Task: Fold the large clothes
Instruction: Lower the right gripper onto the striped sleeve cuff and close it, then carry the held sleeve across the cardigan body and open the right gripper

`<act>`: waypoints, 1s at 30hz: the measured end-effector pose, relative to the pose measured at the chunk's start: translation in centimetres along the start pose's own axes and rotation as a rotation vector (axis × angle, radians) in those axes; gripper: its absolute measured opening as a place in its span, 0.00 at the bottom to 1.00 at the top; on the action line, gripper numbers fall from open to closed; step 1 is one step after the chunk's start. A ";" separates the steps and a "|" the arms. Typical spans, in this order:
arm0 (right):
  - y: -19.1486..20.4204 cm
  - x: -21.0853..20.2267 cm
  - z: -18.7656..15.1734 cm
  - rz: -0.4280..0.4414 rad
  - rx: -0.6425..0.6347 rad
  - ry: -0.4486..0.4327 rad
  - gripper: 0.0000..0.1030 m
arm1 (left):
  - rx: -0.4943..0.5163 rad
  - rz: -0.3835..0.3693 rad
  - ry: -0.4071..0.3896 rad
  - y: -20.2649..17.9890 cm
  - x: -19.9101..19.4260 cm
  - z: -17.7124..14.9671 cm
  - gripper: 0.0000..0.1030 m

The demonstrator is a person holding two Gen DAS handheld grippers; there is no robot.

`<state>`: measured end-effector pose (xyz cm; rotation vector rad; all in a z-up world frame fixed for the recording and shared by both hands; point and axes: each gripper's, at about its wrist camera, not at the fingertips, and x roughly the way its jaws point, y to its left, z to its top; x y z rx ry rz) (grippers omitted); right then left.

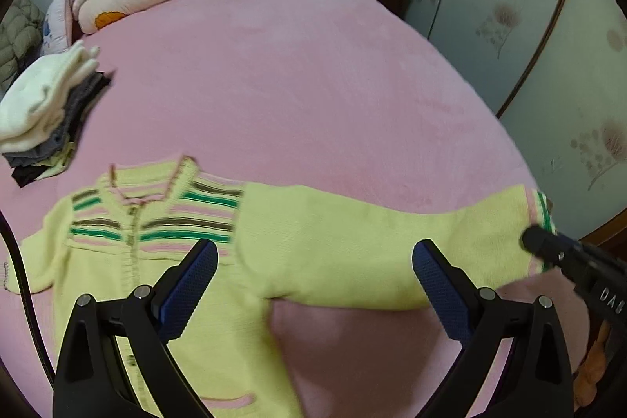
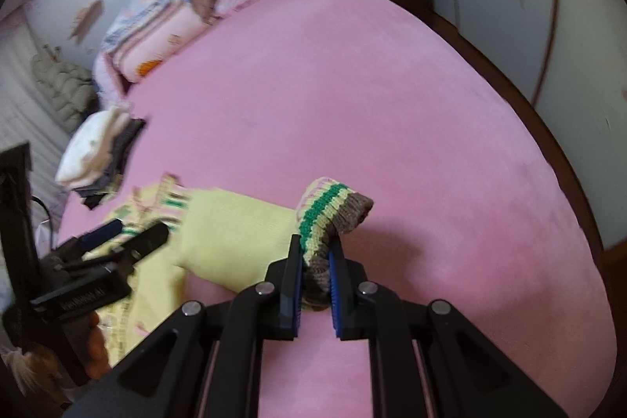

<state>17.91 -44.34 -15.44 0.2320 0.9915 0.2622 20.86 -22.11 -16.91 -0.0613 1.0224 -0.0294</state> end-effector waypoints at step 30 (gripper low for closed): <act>28.2 19.0 -7.8 0.054 -0.259 0.080 0.40 | -0.112 -0.194 0.042 27.6 3.0 -2.3 0.96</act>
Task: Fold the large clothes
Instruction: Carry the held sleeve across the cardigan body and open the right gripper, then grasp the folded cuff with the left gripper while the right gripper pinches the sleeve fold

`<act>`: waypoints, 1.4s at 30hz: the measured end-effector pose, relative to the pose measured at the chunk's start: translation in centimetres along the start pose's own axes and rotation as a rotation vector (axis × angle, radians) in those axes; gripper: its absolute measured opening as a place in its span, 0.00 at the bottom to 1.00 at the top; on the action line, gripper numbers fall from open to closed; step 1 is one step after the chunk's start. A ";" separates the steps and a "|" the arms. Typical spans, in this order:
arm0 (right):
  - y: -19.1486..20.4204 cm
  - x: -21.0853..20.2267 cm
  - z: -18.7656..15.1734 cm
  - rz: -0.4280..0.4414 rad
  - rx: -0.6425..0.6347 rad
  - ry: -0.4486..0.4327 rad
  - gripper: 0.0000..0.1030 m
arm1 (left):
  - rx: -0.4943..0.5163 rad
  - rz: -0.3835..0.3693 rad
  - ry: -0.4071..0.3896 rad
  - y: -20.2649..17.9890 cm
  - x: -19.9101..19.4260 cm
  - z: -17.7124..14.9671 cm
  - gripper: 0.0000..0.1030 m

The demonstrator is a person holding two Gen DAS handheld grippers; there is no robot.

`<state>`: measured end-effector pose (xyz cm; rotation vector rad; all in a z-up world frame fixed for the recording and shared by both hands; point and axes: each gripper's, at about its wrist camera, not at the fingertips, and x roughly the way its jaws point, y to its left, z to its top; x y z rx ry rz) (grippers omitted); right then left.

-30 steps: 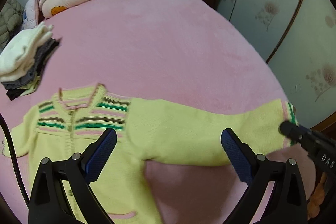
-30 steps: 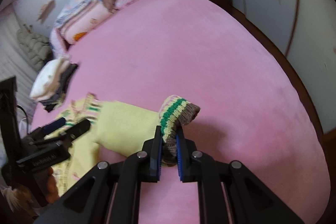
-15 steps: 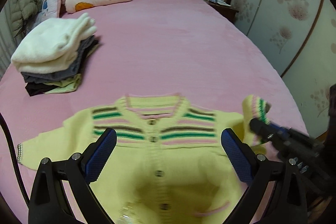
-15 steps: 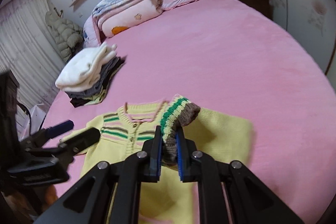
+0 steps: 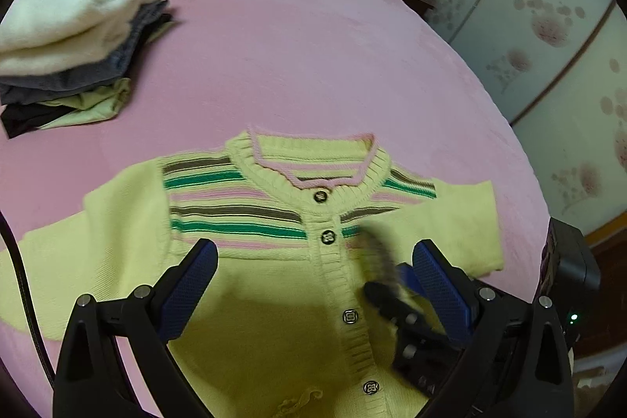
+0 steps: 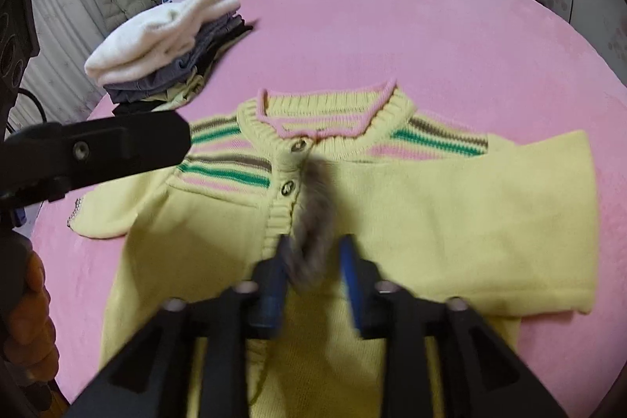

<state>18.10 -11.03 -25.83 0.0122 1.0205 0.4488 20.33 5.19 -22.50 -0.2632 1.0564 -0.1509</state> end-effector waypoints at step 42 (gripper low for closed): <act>-7.6 -7.6 -5.1 -0.065 0.128 -0.059 0.49 | -0.149 -0.177 0.158 -2.0 9.7 -1.7 0.58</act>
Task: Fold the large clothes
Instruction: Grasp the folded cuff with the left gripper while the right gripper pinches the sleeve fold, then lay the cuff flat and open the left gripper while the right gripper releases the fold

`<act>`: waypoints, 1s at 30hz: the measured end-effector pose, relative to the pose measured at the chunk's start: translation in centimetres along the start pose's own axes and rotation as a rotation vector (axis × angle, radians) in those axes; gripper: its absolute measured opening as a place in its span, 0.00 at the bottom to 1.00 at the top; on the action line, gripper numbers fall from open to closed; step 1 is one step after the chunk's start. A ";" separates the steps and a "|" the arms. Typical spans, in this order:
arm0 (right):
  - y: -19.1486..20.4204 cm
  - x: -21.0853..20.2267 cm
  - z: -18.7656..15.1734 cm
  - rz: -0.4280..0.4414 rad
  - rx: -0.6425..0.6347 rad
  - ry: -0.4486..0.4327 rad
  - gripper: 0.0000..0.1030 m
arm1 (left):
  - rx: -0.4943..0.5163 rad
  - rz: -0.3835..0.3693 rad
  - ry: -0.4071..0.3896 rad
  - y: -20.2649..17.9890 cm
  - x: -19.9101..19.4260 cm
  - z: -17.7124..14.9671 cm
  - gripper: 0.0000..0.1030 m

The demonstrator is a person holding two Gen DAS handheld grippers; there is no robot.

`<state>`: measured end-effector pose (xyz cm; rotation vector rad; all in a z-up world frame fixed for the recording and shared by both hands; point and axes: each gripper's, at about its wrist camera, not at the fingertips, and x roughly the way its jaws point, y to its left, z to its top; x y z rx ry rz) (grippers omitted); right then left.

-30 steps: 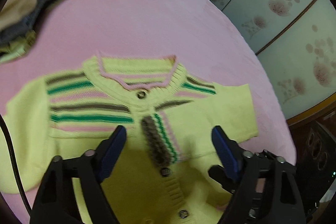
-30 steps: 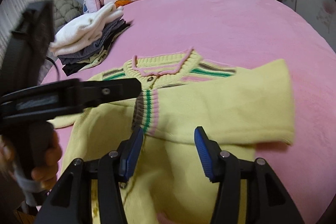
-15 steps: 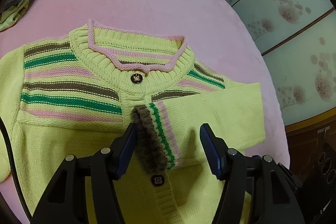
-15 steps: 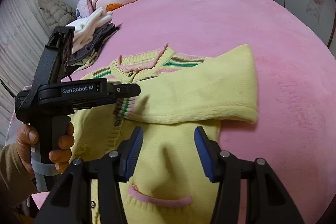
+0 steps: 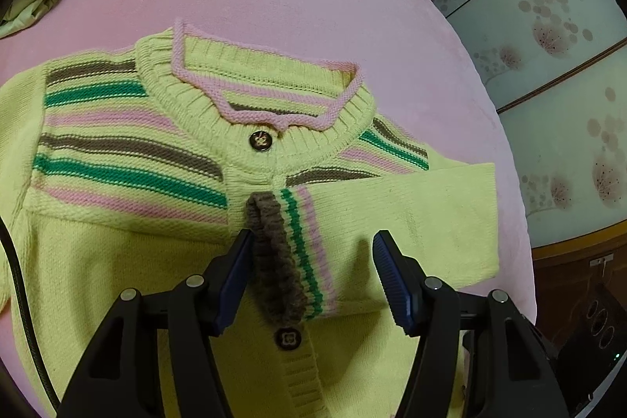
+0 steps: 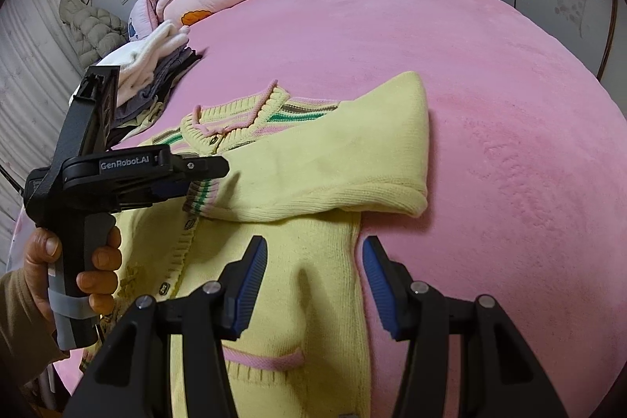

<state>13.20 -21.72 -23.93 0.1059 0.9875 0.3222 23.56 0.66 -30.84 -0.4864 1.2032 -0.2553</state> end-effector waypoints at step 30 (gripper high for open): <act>0.9 3.9 3.4 -0.217 -0.105 -0.042 0.11 | -0.061 0.144 -0.290 -0.2 -12.3 2.6 0.06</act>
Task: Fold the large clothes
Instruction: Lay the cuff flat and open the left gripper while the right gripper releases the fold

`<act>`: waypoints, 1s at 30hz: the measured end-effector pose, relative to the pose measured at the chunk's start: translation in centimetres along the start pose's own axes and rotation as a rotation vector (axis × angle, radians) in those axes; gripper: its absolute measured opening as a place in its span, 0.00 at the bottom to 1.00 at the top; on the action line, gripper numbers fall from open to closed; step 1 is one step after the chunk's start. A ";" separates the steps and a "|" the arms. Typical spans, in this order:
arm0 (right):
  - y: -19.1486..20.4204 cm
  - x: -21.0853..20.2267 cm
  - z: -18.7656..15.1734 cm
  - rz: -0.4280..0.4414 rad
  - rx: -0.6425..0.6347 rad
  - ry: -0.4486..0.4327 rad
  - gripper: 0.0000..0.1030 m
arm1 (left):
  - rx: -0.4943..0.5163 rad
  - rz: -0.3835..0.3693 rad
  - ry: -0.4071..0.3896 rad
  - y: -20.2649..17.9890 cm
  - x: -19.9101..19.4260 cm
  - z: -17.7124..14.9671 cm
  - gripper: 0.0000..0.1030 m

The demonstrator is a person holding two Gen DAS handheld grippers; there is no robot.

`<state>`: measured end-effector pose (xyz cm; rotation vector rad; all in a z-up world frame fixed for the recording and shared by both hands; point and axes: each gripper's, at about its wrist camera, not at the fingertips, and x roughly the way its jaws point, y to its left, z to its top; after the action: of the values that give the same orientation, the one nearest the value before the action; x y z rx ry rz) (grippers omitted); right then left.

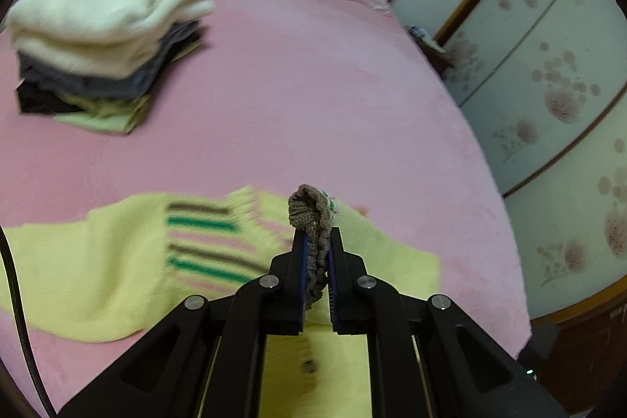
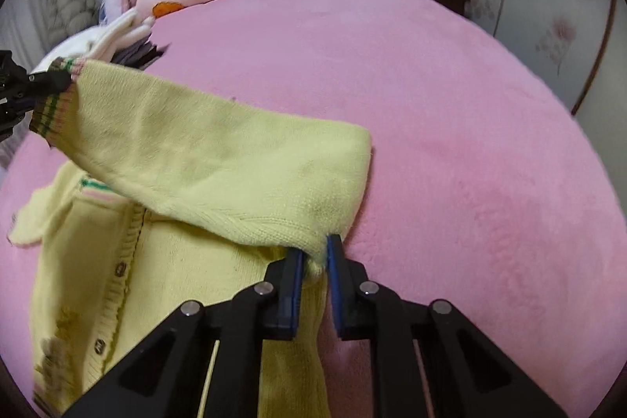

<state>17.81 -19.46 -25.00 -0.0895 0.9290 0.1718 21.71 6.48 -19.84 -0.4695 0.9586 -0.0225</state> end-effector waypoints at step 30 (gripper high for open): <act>1.8 -2.0 0.1 -0.037 -0.049 0.080 0.20 | 0.031 0.112 0.114 3.9 3.1 -3.5 0.76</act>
<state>16.38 -17.89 -23.29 -0.1600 1.0025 0.1580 19.99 7.97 -25.53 -0.3889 1.0941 0.0374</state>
